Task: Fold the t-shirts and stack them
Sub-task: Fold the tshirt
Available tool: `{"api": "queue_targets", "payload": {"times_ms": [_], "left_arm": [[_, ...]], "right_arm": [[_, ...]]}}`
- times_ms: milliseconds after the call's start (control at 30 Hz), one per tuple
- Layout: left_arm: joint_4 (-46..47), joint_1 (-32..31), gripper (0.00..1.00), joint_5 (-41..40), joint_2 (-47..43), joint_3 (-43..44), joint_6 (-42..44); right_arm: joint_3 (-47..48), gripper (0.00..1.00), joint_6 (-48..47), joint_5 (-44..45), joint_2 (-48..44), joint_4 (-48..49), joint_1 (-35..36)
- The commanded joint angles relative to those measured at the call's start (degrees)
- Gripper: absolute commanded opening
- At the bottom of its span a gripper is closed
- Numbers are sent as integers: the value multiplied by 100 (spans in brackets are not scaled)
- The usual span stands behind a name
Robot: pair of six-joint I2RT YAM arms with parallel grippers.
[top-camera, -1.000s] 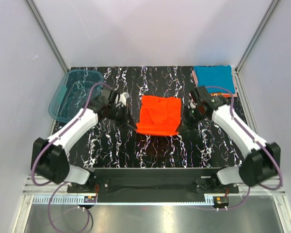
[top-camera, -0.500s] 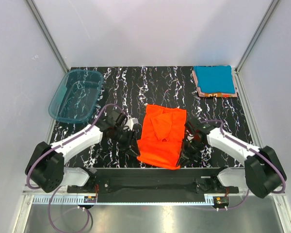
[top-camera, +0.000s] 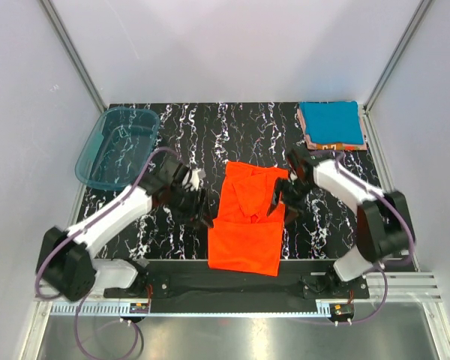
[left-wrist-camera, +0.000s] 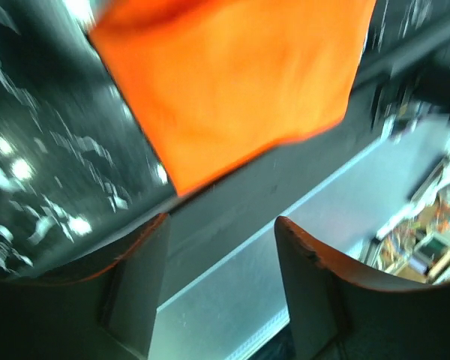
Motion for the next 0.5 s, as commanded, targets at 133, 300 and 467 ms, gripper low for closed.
{"api": "queue_targets", "payload": {"times_ms": [133, 300, 467], "left_arm": [[618, 173, 61, -682, 1254, 1117, 223], [1629, 164, 58, -393, 1957, 1284, 417], [1965, 173, 53, -348, 3229, 2003, 58]], "right_arm": [[1893, 72, -1110, 1506, 2032, 238, -40], [2905, 72, -1288, 1973, 2747, 9, -40], [3336, 72, -1200, 1903, 3300, 105, -41]]}}
